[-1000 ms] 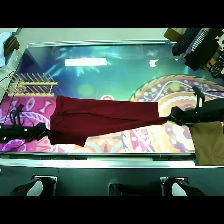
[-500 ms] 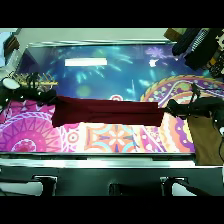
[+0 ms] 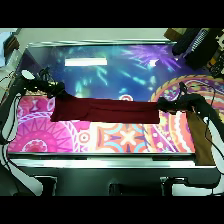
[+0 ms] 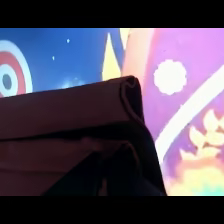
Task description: Fold the clothes and pants, and hang the long-sleeved shirts on hangers.
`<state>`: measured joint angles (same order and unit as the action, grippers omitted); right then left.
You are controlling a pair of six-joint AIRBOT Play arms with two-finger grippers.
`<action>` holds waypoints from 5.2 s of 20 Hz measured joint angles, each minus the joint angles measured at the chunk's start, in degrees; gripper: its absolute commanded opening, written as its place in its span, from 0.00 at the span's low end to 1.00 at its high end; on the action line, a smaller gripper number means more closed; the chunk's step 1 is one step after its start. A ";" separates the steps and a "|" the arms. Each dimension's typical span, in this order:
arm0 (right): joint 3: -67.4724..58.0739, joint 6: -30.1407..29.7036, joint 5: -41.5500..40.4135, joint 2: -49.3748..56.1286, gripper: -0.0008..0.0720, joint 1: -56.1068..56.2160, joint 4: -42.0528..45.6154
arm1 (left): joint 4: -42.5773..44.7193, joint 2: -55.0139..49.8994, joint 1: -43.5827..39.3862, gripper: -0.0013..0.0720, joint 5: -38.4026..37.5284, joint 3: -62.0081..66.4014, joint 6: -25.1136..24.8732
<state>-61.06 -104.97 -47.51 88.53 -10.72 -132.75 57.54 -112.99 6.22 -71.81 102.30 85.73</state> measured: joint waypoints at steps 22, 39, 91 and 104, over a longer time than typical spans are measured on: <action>-11.91 2.99 -25.64 14.12 0.75 -8.41 -5.57 | 12.52 12.59 -0.28 0.95 -10.38 14.08 1.53; -25.38 14.82 -30.75 2.58 0.05 -1.92 7.82 | -0.44 9.97 -11.02 0.03 0.33 -4.98 3.52; -40.11 29.75 -6.67 16.63 0.05 38.75 2.08 | -5.03 24.09 14.60 0.04 -10.25 13.70 14.12; -40.24 31.30 0.09 18.60 0.83 40.94 -1.86 | -4.81 24.20 15.04 0.04 -10.95 12.68 13.29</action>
<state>-101.30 -73.67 -47.42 107.13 30.22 -134.61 52.73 -88.79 21.26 -82.76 114.98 99.02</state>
